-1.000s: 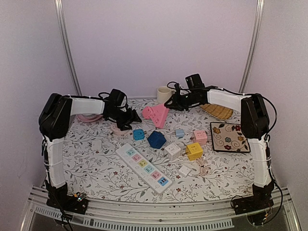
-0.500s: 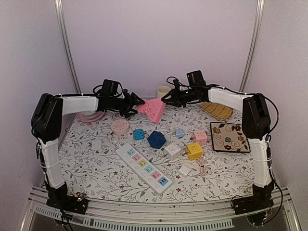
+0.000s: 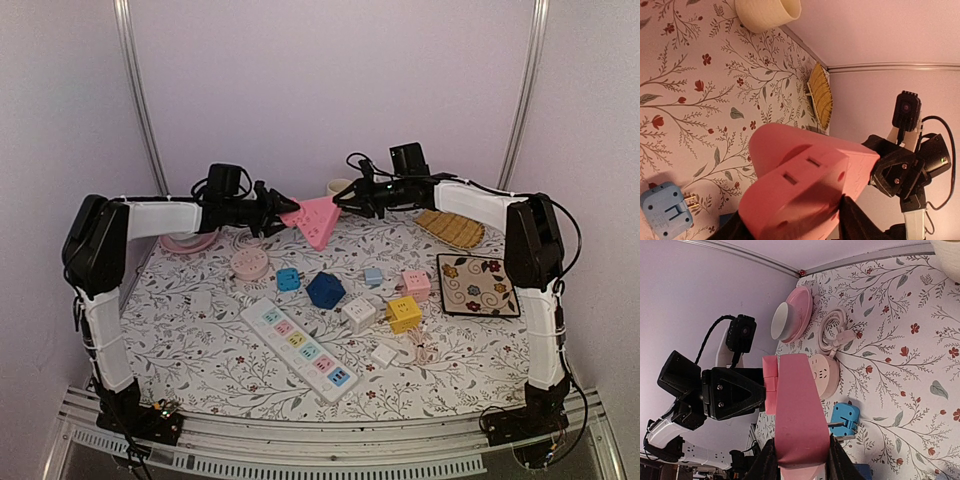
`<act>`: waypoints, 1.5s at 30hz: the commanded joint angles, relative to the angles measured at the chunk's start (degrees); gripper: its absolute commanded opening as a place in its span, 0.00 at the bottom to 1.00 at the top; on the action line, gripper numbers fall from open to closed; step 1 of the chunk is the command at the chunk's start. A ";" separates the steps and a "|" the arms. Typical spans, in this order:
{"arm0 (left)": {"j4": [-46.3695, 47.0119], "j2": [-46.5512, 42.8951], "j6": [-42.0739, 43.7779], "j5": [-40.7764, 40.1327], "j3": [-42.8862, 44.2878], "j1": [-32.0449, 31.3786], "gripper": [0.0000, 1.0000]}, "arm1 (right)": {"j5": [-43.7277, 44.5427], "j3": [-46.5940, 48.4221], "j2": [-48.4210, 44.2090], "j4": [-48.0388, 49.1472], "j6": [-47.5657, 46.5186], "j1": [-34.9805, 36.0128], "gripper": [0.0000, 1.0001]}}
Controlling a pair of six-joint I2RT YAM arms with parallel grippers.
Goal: Pull the plug off the socket
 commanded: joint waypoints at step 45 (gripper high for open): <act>2.27 -1.23 1.72 1.47 -0.36 -0.86 0.00 | 22.12 -0.48 -3.93 -5.72 -17.53 -1.27 0.03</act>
